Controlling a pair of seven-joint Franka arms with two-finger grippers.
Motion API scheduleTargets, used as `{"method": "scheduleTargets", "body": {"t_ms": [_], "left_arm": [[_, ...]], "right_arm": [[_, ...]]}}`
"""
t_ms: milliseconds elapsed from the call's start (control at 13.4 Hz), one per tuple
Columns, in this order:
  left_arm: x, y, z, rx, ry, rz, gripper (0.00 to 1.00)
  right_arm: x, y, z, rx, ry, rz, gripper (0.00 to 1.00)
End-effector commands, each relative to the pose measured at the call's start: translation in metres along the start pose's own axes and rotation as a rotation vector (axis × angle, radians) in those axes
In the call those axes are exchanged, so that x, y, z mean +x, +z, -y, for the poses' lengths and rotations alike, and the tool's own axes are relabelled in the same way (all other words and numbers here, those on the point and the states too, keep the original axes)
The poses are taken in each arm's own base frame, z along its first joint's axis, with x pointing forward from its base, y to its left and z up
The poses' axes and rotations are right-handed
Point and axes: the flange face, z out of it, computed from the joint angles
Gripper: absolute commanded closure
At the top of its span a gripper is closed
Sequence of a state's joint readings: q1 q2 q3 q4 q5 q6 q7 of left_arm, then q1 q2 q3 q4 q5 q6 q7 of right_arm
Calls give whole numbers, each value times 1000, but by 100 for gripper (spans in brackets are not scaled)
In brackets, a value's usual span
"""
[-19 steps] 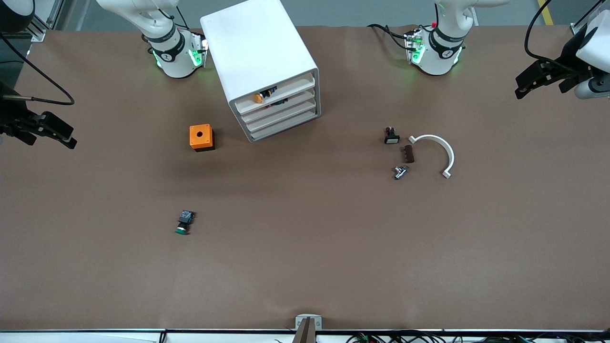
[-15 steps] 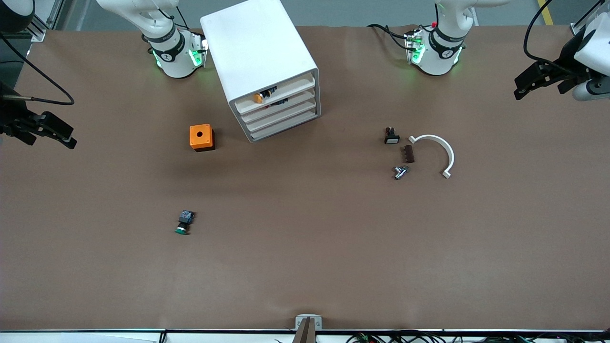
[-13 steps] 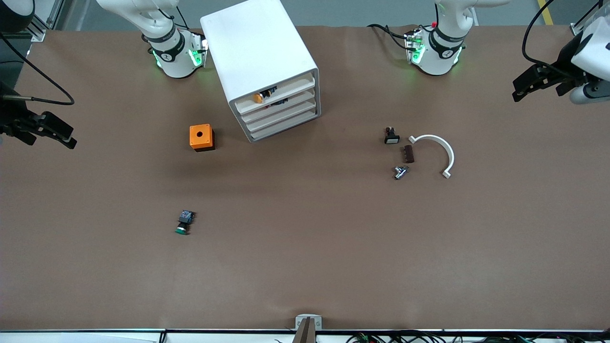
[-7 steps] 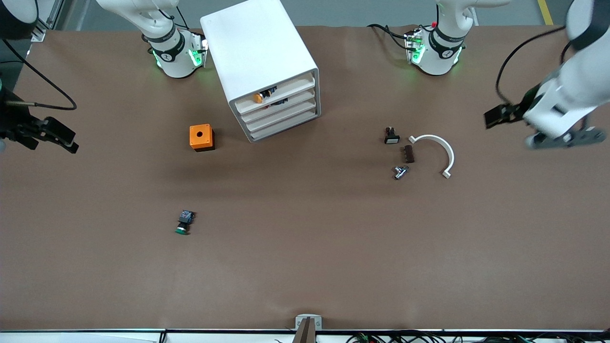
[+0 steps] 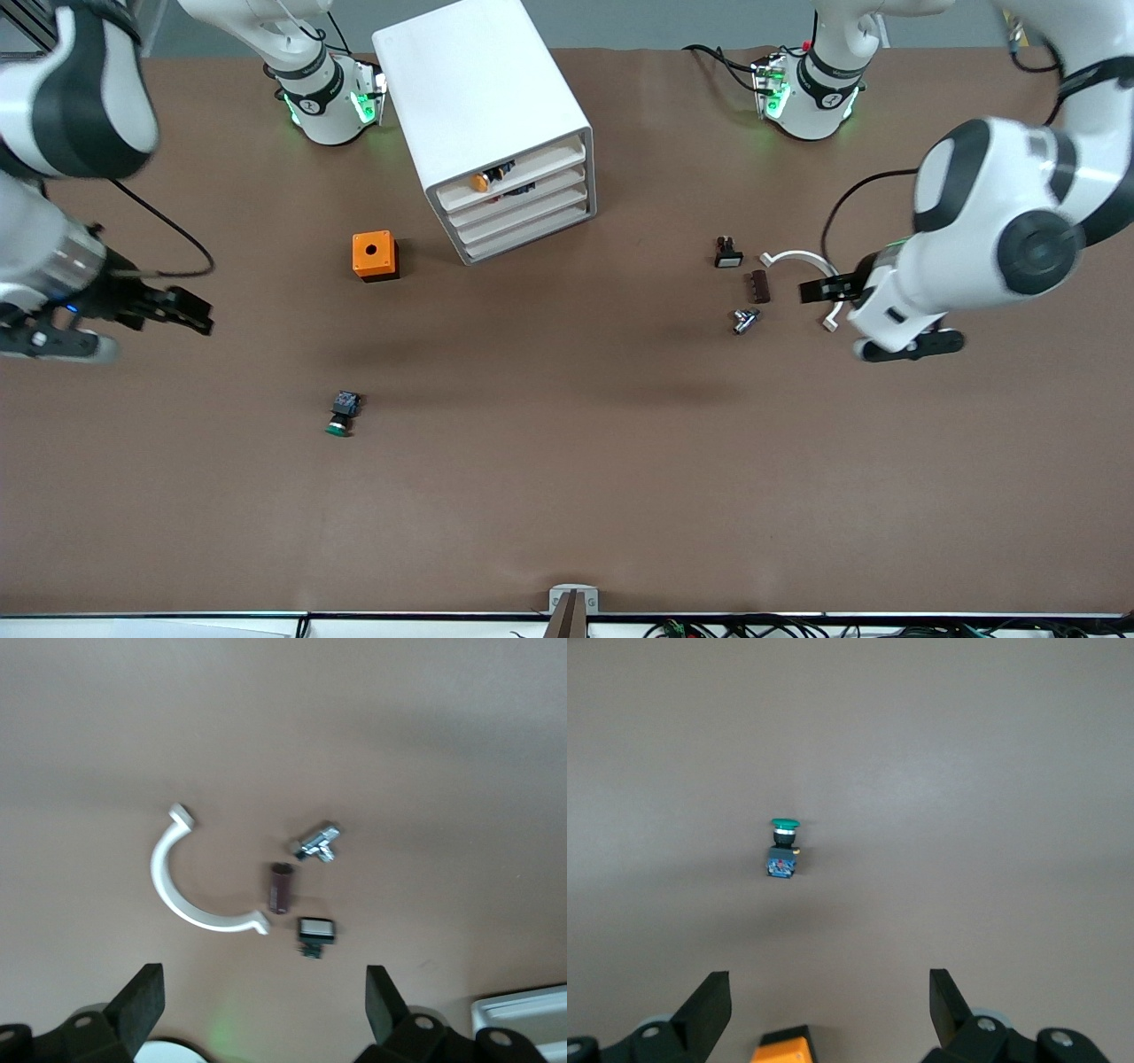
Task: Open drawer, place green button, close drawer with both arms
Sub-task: 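Move the right gripper to the button while the left gripper reaches the drawer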
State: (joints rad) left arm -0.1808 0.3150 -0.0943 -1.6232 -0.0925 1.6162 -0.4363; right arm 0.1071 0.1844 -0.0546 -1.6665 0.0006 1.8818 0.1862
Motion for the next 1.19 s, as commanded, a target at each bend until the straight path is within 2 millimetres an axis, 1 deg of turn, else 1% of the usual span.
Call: {"method": "scheduleTargets", "body": {"t_ms": [0, 149, 224, 299, 373, 448, 522, 597, 672, 746, 821, 970, 1045, 1119], "left_arm": [[7, 42, -42, -14, -119, 92, 0], [8, 78, -69, -12, -220, 167, 0], [9, 93, -91, -7, -265, 191, 0], [10, 105, -114, 5, -307, 200, 0], [7, 122, -137, 25, -372, 217, 0], [2, 137, -163, 32, -443, 230, 0], [-1, 148, -184, 38, -501, 230, 0], [-5, 159, -199, 36, -567, 232, 0], [-11, 173, -214, 32, -637, 244, 0], [-18, 191, -228, 48, -733, 271, 0], [-21, 207, -235, 70, -847, 286, 0], [-34, 227, -254, 110, -1016, 273, 0], [-38, 234, -259, 125, -1084, 293, 0], [-40, 242, -262, 126, -1161, 366, 0]], "right_arm": [[13, 38, 25, -1, 89, 11, 0], [22, 74, 41, -4, 132, 11, 0], [25, 92, 49, -4, 146, 11, 0], [30, 115, 53, -6, 164, 18, 0], [32, 141, 58, -11, 177, 34, 0], [34, 162, 66, -12, 180, 32, 0], [36, 182, 68, -13, 182, 33, 0], [36, 200, 71, 1, 196, 42, 0], [37, 217, 73, 17, 210, 48, 0], [36, 234, 79, 16, 203, 51, 0], [36, 251, 80, 15, 195, 48, 0], [38, 276, 73, 14, 197, 40, 0], [38, 285, 72, 13, 199, 39, 0], [36, 296, 72, 8, 200, 52, 0]]}}
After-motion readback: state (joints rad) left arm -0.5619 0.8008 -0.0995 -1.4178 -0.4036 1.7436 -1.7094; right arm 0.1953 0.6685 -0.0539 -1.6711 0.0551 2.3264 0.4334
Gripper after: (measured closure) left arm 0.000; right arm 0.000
